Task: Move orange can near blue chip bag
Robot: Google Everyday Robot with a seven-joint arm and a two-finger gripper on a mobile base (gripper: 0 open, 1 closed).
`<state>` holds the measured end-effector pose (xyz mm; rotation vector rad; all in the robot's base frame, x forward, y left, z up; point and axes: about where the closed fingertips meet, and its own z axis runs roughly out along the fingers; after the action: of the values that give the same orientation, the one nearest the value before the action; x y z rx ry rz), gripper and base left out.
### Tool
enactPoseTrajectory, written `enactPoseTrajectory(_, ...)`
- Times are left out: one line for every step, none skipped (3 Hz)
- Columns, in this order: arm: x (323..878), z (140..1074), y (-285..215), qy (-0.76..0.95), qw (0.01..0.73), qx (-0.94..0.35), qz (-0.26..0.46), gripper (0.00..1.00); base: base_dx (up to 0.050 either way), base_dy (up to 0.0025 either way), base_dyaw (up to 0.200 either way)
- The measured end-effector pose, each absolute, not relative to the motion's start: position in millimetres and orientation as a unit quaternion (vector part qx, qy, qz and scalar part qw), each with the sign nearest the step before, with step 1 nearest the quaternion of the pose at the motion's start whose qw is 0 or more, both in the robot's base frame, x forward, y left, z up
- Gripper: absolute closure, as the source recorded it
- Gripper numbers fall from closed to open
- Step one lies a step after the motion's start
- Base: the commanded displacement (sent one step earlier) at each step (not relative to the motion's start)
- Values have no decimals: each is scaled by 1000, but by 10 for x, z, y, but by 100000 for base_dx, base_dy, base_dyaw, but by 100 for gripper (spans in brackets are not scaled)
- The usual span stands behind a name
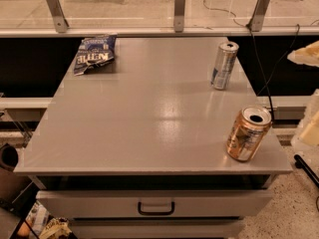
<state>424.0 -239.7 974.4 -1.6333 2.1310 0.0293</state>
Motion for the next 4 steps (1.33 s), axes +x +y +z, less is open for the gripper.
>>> enactPoseTrajectory(4146,9660,-2512,759,281,-585,57,0,0,0,0)
enactPoseTrajectory(4165,9560,-2576,735,341,-578,99,0,0,0,0)
enactPoseTrajectory(4217,9505,-2602,705,404,-567,136,0,0,0,0)
enactPoseTrajectory(4314,9441,-2527,677,446,-560,169,0,0,0,0)
